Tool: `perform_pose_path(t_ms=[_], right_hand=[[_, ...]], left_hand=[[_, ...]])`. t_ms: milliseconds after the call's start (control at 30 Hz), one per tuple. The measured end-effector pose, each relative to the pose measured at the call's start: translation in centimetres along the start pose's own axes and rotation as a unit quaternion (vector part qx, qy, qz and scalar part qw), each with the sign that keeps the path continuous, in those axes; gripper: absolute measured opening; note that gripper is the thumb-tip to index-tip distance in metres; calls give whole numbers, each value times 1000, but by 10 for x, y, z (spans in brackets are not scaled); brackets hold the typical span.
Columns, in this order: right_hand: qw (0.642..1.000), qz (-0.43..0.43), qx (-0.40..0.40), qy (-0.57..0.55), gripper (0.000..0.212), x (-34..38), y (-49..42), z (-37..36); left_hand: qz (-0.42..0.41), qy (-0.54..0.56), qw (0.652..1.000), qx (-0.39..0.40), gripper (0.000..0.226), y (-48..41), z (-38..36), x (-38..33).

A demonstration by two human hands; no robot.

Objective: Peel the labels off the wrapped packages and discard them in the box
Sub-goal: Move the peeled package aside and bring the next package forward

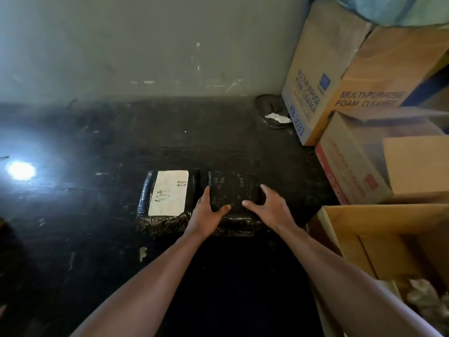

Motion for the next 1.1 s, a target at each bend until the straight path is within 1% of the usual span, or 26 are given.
perform_pose_path(t_ms=[100,300,367,467,533,667,800,900,1100], right_hand=[[1000,4,23,-6,105,-5,-6,-12],[997,-10,34,-62,117,-11,-17,-17],[997,-7,33,-73,115,-11,-17,-16],[996,5,28,-84,104,-9,-15,-14],[996,6,25,-83,100,-7,-13,-13],[997,-3,19,-70,111,-4,-6,-13],[998,-14,21,-50,118,-3,6,-9],[999,-8,17,-41,119,-2,24,-7],[999,13,-1,-44,116,-7,67,-12]], left_hand=[[3,7,1000,-5,88,-7,-1,7],[17,30,999,-16,91,-16,-4,16],[24,39,999,-13,93,-17,-7,21],[32,60,998,-13,93,-18,-9,26],[38,75,996,-13,93,-19,-10,28],[38,78,996,-20,91,-17,-7,26],[22,74,997,-11,90,-6,-6,23],[3,64,998,-2,86,9,-2,22],[-20,65,997,21,87,46,2,32]])
Point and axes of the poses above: each hand's wrist, its own y-axis away from the middle knuckle, its own z-axis out of the back of the hand, x = y × z, the point moved 7 cm from there along -y, towards the middle knuckle
